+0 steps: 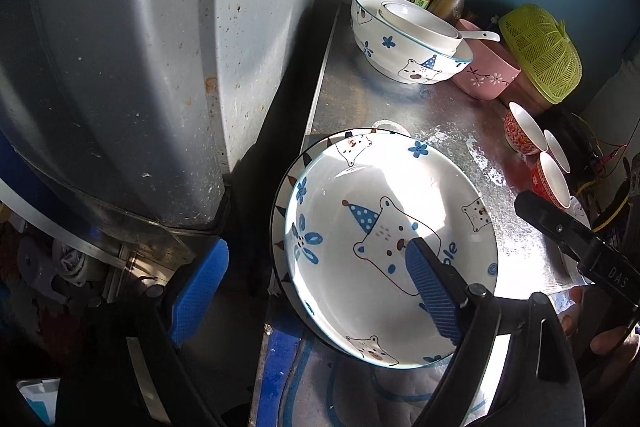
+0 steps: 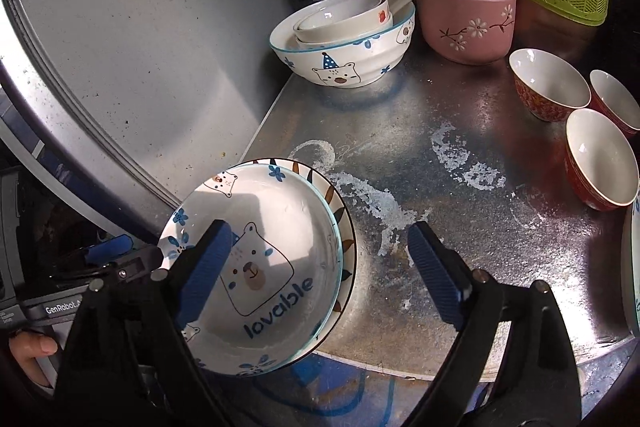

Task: Organize plates and bowls
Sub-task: 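Move both tools to the bear 'lovable' plate leaning by the stove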

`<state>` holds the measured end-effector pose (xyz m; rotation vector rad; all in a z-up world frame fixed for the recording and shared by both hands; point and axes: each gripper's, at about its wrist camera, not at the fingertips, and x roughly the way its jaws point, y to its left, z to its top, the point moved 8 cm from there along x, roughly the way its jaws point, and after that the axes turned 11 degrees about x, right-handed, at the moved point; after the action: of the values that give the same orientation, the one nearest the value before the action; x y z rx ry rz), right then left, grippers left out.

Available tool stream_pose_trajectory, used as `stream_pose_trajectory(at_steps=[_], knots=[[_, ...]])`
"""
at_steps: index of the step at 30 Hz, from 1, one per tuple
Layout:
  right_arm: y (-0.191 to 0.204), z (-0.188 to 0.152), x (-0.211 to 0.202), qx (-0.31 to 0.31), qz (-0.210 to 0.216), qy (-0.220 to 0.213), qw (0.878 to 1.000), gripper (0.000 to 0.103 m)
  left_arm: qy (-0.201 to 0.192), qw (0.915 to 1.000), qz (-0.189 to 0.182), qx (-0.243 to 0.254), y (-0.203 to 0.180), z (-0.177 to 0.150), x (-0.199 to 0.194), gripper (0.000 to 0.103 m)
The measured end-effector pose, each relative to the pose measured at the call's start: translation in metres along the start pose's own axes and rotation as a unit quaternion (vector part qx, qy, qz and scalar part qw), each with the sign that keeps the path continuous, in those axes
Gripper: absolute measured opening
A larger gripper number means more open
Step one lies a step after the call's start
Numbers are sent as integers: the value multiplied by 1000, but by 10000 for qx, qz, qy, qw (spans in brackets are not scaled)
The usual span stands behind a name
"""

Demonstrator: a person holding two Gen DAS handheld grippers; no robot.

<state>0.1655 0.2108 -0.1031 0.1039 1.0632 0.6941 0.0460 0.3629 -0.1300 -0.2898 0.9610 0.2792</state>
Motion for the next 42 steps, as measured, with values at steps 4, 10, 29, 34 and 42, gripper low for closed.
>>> stream_pose_trajectory(at_steps=[4,10,29,34,42], knots=[[-9,-6,1,106,-22,117,9999,103,-9,10000,59,37,-5,-3,-5,100],[-13,-11,-20,110,-20,164,9998,103,-24,9999,65,80,-16,-6,-13,100],[-53,-7,-67,579,-267,-155,9978,103,-192,9973,-399,587,-82,18,-19,100],[-70,-7,-80,858,-453,-345,9947,103,-186,9933,-642,948,-109,29,-14,100],[-106,-9,-106,1438,-691,-700,9847,103,-152,9828,-1006,1543,-159,38,-8,100]])
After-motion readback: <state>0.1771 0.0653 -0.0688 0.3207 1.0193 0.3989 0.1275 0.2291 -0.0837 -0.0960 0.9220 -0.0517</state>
